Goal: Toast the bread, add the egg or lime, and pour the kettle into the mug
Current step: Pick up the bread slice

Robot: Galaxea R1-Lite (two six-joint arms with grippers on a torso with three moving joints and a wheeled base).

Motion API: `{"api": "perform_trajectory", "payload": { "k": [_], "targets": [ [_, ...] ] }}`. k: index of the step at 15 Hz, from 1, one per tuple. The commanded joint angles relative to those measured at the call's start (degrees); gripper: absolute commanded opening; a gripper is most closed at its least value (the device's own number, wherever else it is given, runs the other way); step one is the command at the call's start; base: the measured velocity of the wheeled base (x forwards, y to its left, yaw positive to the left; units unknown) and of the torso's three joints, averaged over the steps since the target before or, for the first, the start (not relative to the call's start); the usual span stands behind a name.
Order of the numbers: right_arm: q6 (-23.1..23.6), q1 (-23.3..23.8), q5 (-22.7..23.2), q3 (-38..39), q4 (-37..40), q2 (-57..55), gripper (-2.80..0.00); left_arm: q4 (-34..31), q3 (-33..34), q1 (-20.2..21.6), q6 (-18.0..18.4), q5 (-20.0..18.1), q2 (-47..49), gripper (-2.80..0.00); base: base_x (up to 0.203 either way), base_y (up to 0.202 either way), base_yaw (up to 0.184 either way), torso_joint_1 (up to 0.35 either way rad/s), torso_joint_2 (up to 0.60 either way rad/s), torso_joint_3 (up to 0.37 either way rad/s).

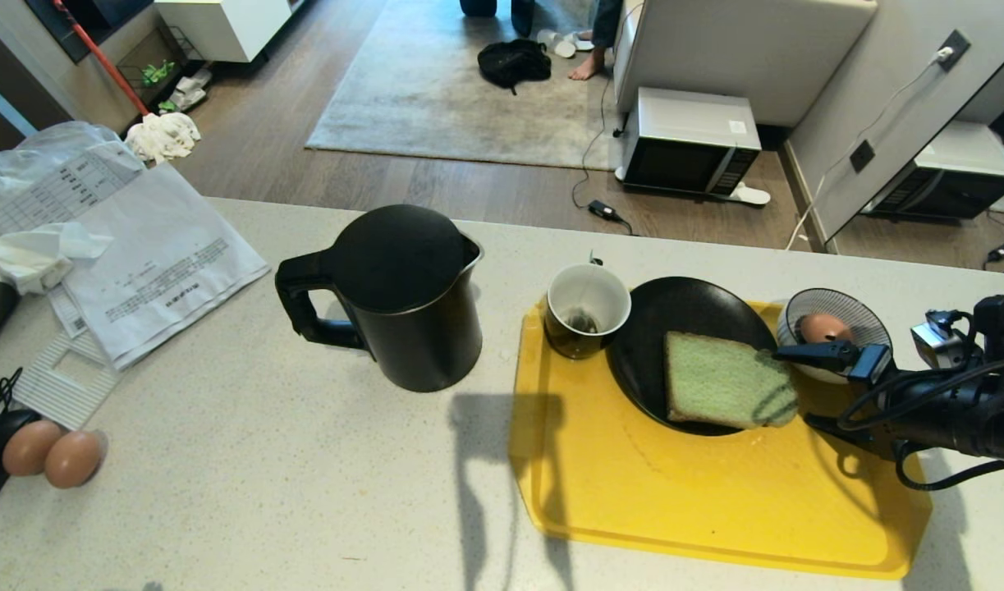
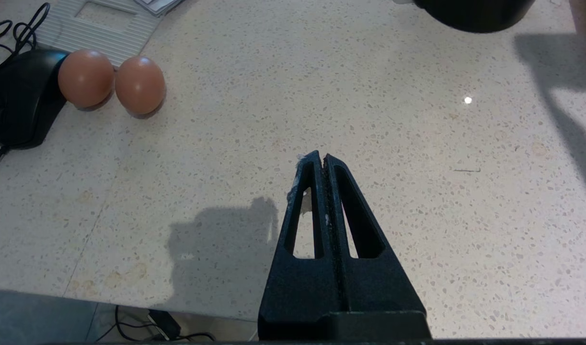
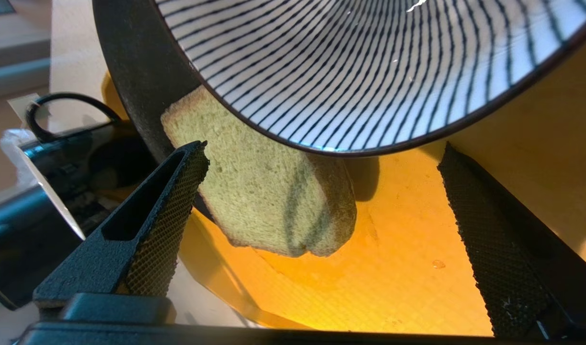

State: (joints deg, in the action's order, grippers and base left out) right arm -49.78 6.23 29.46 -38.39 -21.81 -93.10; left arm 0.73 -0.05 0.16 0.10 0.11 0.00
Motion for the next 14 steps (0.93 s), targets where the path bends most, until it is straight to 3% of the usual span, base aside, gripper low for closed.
{"api": "perform_trajectory", "payload": {
  "k": [1, 8, 14],
  "targets": [
    [-0.91, 0.01, 0.28, -0.11, -0.34, 0.37, 0.0, -0.01, -0.04, 0.02, -0.02, -0.02, 0.0, -2.8, 0.0, 0.0, 0.0, 0.0, 0.0, 0.0],
    [-6.89, -1.27, 3.68, -0.45, -2.44, 0.67, 0.0, -0.02, -0.04, 0.02, -0.02, -0.01, 0.0, -2.8, 0.0, 0.0, 0.0, 0.0, 0.0, 0.0],
    [-6.88, -1.57, 4.81, 1.74, -2.36, 1.73, 0.0, 0.03, 0.03, 0.02, -0.02, 0.06, 0.0, -2.8, 0.0, 0.0, 0.0, 0.0, 0.0, 0.0]
  ]
}}
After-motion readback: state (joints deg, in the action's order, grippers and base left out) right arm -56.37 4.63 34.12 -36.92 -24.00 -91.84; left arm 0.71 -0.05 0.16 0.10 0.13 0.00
